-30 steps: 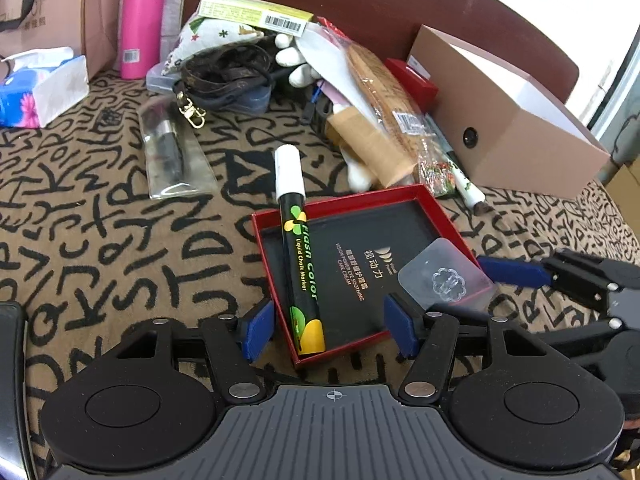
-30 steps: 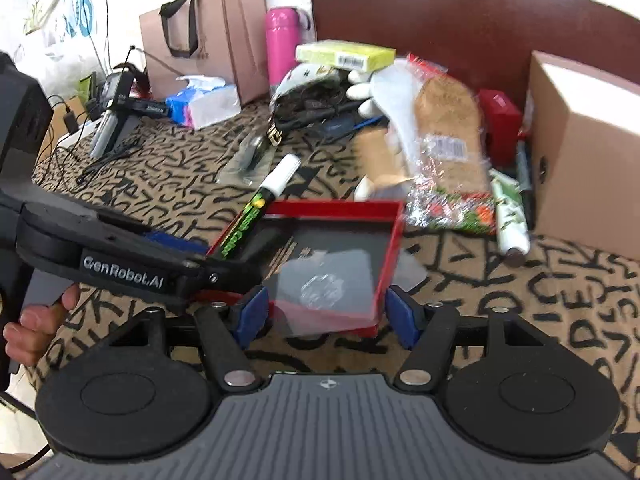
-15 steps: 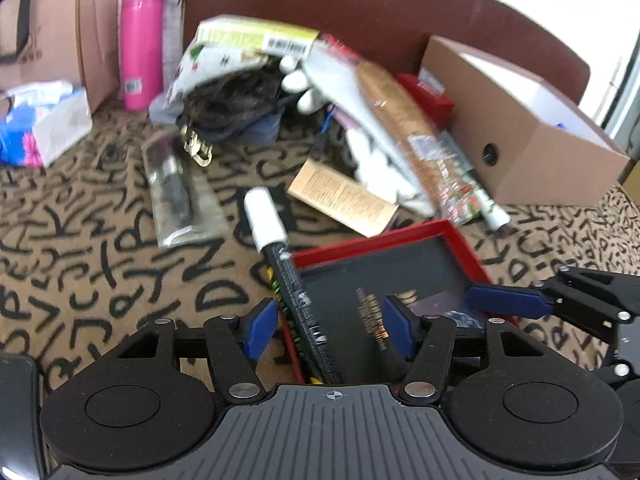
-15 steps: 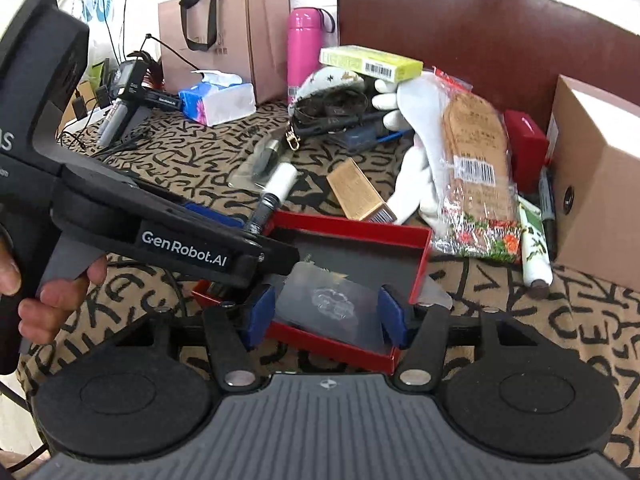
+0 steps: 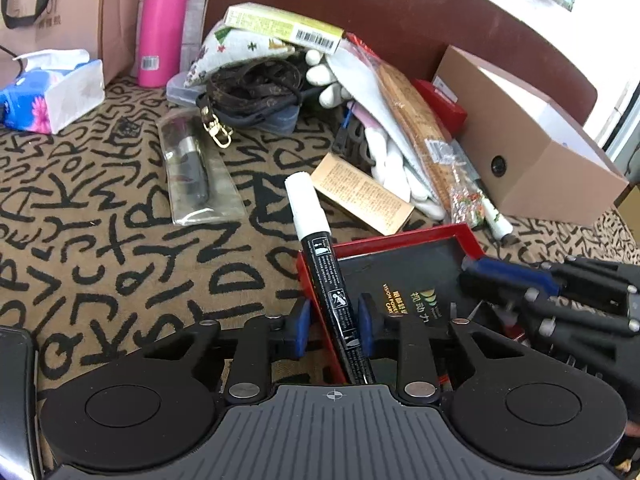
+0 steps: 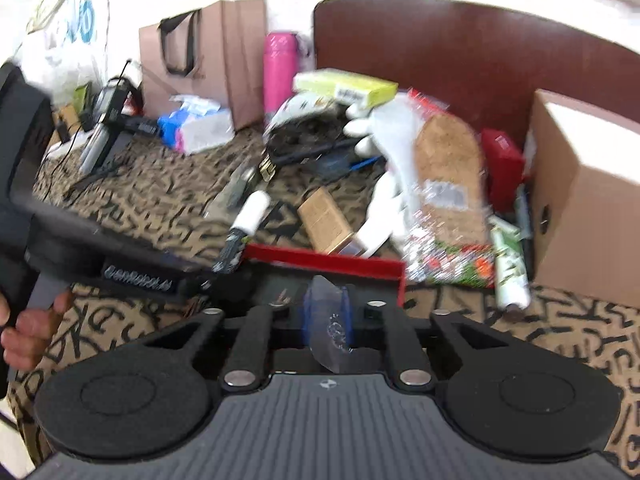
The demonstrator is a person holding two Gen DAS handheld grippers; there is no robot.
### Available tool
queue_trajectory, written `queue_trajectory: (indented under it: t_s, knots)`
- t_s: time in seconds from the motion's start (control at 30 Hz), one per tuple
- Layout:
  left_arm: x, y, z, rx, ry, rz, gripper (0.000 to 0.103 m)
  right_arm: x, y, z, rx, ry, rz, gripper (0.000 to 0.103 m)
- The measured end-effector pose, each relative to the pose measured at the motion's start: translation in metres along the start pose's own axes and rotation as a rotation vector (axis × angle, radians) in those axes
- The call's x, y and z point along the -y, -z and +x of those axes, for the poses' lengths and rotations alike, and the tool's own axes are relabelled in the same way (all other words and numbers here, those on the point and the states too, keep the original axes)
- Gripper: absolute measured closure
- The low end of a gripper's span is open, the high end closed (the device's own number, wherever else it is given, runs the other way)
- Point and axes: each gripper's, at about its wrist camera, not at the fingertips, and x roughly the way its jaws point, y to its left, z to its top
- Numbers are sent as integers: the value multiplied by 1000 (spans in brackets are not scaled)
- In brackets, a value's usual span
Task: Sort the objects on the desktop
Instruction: 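Grasp the marker with the left gripper while the right gripper grasps the red tray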
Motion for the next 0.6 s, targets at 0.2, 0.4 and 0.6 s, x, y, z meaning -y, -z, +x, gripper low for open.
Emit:
queue_trajectory:
  t_s: [0.2,0.4,0.6]
  knots:
    - [-5,-2,-14,31,-7,-13,90,34,-2,-7,24,112,85,99]
    - [-13,0,-24,45,-37,-28,71,57,8,-9,14,195,166,99]
    - [2,3,-23,55,11,-6,47,58,6,-24,86,190,195,99]
